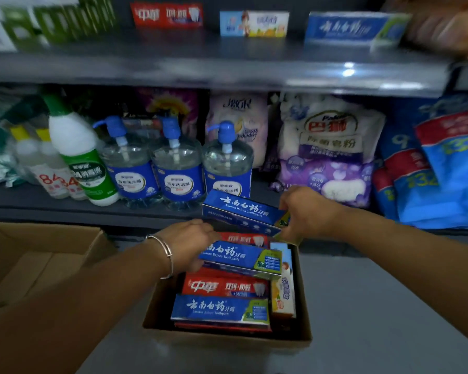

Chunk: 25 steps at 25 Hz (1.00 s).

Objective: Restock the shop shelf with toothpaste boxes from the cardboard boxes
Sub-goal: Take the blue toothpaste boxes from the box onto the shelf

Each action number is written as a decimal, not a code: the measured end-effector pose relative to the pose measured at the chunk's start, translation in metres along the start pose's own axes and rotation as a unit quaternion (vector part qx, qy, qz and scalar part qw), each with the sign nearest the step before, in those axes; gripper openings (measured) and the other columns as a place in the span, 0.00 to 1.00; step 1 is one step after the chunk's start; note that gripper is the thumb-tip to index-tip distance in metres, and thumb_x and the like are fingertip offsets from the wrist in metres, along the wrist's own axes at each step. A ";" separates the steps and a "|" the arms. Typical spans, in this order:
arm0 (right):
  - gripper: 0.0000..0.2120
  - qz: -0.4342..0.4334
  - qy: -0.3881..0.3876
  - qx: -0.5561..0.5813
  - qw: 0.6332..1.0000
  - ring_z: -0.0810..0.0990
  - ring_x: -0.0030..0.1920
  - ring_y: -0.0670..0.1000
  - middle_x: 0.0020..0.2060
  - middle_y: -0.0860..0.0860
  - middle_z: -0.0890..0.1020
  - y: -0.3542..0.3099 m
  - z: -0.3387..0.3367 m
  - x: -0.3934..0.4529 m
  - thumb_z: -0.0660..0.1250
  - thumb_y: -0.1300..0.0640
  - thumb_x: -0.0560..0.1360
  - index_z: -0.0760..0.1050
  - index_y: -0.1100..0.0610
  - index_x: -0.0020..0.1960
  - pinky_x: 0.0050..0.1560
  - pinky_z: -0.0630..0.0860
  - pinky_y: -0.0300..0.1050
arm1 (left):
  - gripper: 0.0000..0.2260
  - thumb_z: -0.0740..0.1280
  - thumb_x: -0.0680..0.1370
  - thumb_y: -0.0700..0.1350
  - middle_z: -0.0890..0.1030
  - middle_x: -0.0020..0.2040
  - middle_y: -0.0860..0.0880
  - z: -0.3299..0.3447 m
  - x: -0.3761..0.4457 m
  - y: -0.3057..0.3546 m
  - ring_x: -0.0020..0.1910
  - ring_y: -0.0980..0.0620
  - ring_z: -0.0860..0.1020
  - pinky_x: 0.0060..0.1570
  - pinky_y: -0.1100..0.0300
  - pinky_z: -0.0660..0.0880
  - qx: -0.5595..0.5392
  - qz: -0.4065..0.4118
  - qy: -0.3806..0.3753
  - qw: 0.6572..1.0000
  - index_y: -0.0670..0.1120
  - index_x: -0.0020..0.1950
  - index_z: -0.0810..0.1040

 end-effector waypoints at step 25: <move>0.25 0.033 0.262 -0.133 0.955 0.76 0.51 0.56 0.55 0.55 0.74 0.145 -0.342 -0.025 0.74 0.52 0.65 0.72 0.58 0.58 0.49 0.76 0.47 | 0.25 0.67 0.74 0.50 0.72 0.66 0.55 -0.368 0.096 0.030 0.65 0.56 0.70 0.64 0.61 0.67 0.099 0.043 0.243 0.964 0.53 0.70 0.67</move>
Point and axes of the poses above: each hand's wrist, its own x-axis towards the middle knuckle, its own z-axis out of the palm, y = z × x, the point moved 8 cm from there along x, towards the middle knuckle
